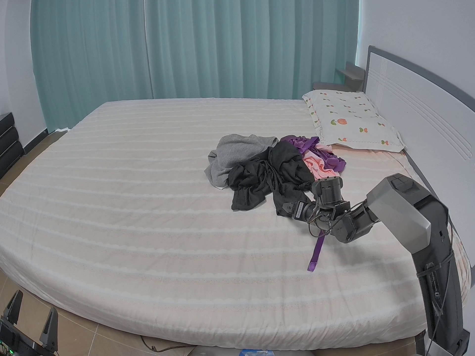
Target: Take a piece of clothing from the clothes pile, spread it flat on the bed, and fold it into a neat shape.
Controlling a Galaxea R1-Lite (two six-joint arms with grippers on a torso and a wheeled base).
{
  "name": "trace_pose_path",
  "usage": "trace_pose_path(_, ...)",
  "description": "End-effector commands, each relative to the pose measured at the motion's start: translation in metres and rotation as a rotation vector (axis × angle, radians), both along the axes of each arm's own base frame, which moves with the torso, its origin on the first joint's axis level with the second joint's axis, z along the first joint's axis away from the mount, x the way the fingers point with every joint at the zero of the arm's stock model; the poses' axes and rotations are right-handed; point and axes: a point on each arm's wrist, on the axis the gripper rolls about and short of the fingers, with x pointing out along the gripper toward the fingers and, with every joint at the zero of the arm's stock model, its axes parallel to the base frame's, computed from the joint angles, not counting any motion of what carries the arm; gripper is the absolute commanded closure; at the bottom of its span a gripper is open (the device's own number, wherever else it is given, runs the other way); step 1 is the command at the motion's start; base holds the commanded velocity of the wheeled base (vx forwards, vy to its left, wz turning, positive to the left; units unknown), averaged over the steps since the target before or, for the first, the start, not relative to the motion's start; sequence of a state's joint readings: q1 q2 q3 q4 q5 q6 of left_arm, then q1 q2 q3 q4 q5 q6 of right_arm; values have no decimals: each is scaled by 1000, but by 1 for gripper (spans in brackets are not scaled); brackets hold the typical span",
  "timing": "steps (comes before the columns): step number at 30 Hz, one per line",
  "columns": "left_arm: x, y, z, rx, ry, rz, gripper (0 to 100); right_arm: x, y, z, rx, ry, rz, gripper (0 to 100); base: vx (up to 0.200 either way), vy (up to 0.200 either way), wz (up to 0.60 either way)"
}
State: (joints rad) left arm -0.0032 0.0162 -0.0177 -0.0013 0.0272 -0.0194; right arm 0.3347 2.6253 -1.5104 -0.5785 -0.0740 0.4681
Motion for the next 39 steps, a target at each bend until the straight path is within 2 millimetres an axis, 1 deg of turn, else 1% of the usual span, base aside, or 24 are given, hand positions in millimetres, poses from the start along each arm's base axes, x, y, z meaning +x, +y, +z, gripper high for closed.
trace_pose_path(1, 0, 0, -5, -1, 6, 1, 0, 12, 6, -28, -23, 15, -17, 0, 0, 0, 0)
trace_pose_path(6, 0, 0, -5, -1, 6, 1, 0, 24, 7, -25, -44, -1, -54, 0, 0, 0, 0)
trace_pose_path(9, 0, 0, -5, -1, 6, 1, 0, 30, 8, -28, -61, -3, -79, 0, 0, 0, 0)
trace_pose_path(13, 0, 0, -5, -1, 6, 1, 0, 36, 10, -36, -81, 2, -99, 0, 0, 0, 0)
trace_pose_path(17, 0, 0, -5, -1, 6, 1, 0, 36, 10, -37, -89, 1, -105, 0, 0, 0, 0)
trace_pose_path(18, 0, 0, -5, -1, 6, 1, 0, 36, 11, -36, -89, -4, -105, 100, 0, 0, 0)
trace_pose_path(22, 0, 0, -5, 1, 6, 1, 0, 36, 13, -32, -83, -15, -103, 100, 0, 0, 0)
trace_pose_path(25, 0, 0, -5, 1, 6, 1, 0, 36, 13, -24, -77, -29, -102, 100, 0, 0, 0)
trace_pose_path(27, 0, 0, -5, -1, 4, 1, 0, 33, 13, -15, -71, -31, -104, 100, 0, 0, 0)
trace_pose_path(28, 0, 0, -5, -1, 4, 1, 0, 33, 13, -15, -71, -31, -104, 100, 0, 0, 0)
trace_pose_path(30, 0, 0, -5, -1, 6, 1, 0, 26, 14, -4, -62, -24, -102, 100, 0, 0, 0)
trace_pose_path(33, 0, 0, -5, -1, 6, 1, 0, 15, 12, 7, -55, -12, -104, 100, 0, 0, 0)
trace_pose_path(34, 0, 0, -5, 1, 6, 1, 0, 8, 12, 16, -36, -21, -97, 100, 0, 0, 0)
trace_pose_path(37, 0, 0, -5, -1, 6, 1, 0, -12, 16, 34, 10, -51, -68, 100, 0, 0, 0)
trace_pose_path(38, 0, 0, -5, -1, 6, 1, 0, -12, 16, 34, 10, -51, -68, 100, 0, 0, 0)
trace_pose_path(39, 0, 0, -5, -1, 6, 1, 0, -28, 20, 45, 36, -67, -37, 100, 0, 0, 0)
